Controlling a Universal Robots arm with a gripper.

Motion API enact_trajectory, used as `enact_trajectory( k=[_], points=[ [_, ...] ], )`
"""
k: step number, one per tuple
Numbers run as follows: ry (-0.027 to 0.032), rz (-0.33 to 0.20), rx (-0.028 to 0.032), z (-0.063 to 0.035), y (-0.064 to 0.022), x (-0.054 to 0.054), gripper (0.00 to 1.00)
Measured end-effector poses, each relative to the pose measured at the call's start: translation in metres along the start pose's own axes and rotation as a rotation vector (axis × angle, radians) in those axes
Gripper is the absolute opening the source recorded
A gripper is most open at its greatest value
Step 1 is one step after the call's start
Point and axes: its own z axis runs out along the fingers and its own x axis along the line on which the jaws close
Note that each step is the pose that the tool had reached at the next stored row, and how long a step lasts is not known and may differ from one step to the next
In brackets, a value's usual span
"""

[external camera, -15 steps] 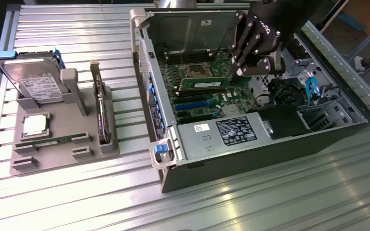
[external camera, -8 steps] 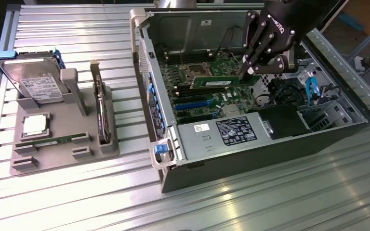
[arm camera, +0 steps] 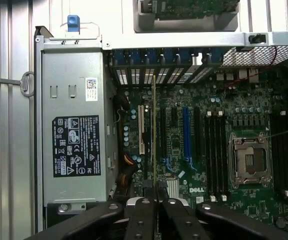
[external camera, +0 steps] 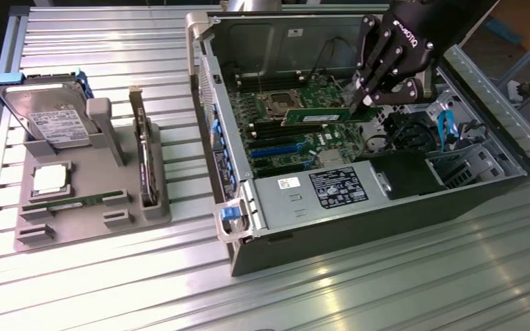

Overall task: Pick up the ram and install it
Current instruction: 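Pick up the ram and move it above insertion slot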

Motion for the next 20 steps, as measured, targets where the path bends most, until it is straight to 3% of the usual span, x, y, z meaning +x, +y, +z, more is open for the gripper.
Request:
enact_trajectory(
  k=[3, 6, 10, 14, 20],
  points=[
    [-0.0003, -0.001, 0.0048, 0.0001, 0.0004, 0.0, 0.12],
    [-0.0003, -0.005, 0.0179, 0.0001, 0.0013, 0.0, 0.12],
    [0.0002, -0.015, 0.0303, 0.0002, 0.0017, 0.0, 0.12],
    [0.0017, -0.04, 0.0493, 0.0002, 0.0021, 0.0, 0.12],
    [0.0033, -0.065, 0.0645, 0.0002, 0.0023, 0.0, 0.12]
  ],
)
